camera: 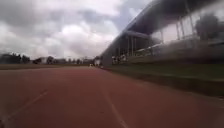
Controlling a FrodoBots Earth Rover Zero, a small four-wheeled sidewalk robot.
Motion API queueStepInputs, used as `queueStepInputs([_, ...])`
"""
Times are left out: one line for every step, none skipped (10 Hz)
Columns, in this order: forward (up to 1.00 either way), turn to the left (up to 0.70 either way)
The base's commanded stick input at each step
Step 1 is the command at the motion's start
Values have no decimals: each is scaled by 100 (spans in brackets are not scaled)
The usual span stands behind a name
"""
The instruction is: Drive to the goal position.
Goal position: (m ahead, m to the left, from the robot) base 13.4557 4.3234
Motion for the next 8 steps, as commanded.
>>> queueStepInputs([70,1])
queueStepInputs([70,1])
queueStepInputs([70,1])
queueStepInputs([70,1])
queueStepInputs([70,1])
queueStepInputs([70,1])
queueStepInputs([70,1])
queueStepInputs([70,1])
